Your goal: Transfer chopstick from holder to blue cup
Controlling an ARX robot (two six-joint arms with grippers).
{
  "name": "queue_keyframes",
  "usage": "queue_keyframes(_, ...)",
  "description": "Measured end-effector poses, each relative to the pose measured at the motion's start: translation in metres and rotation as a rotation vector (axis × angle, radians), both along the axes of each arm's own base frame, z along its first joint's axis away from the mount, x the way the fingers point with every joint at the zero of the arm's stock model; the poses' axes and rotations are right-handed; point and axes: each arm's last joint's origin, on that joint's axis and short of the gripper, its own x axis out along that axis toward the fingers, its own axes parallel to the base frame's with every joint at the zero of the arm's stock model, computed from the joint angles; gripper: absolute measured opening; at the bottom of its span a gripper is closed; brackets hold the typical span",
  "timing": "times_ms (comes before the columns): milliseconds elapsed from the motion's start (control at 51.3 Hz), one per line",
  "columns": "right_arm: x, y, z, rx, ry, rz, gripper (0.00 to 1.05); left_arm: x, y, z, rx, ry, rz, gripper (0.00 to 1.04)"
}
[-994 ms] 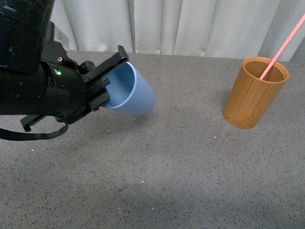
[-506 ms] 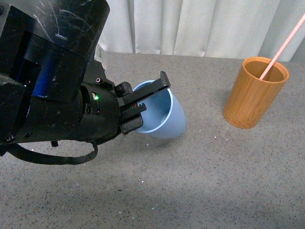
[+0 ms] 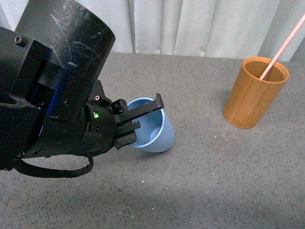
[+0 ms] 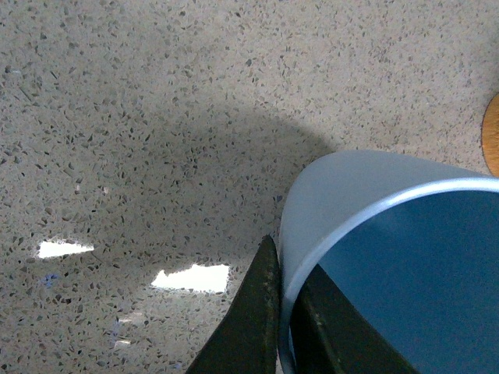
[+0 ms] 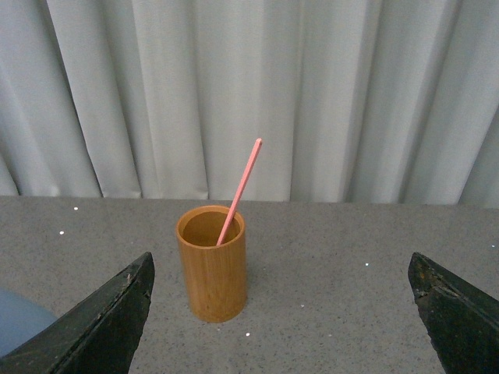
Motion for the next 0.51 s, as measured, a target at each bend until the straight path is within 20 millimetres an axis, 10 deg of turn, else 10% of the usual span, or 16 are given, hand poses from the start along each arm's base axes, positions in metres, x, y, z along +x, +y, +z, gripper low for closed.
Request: queue_keyframes(506,0.0,0.0,0.0,0.0,0.0,0.0,0.95,0.001,-0.0007,-0.0009,0.022,0.007,-0.009,0.14)
